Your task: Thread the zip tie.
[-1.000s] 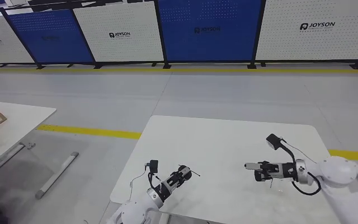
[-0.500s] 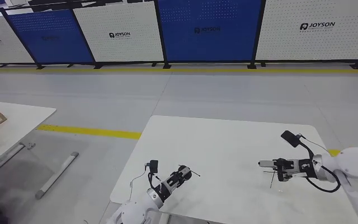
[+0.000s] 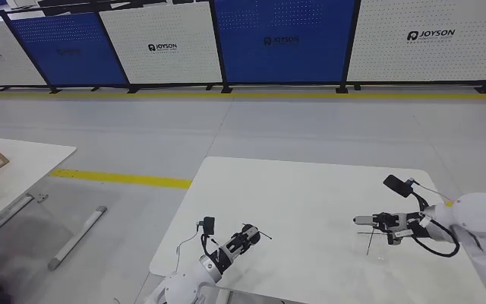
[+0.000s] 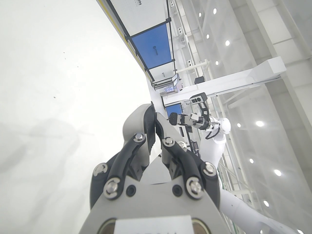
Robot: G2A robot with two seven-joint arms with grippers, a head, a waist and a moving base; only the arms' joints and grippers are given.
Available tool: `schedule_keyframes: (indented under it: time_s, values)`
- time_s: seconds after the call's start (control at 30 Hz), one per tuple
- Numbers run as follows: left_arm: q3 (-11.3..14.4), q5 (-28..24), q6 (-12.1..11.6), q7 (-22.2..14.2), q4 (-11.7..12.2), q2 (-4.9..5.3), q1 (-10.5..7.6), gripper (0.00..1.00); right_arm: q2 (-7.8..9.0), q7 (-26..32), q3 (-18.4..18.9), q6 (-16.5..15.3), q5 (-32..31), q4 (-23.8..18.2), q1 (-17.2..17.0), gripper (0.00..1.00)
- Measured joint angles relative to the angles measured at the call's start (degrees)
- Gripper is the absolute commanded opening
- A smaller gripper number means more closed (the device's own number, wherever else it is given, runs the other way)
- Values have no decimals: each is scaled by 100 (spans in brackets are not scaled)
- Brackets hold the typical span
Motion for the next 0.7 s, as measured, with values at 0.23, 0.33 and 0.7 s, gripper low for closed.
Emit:
schedule_keyframes:
  time_s: [0.23,0.33,0.7]
  values:
    - [0,0,0,0,0,0,0,0,86,-2,-1414,-360,306,641,962,100]
    - [0,0,0,0,0,0,0,0,86,-2,-1352,-336,316,624,919,100]
    - [0,0,0,0,0,0,0,0,42,-307,-1416,53,178,663,858,100]
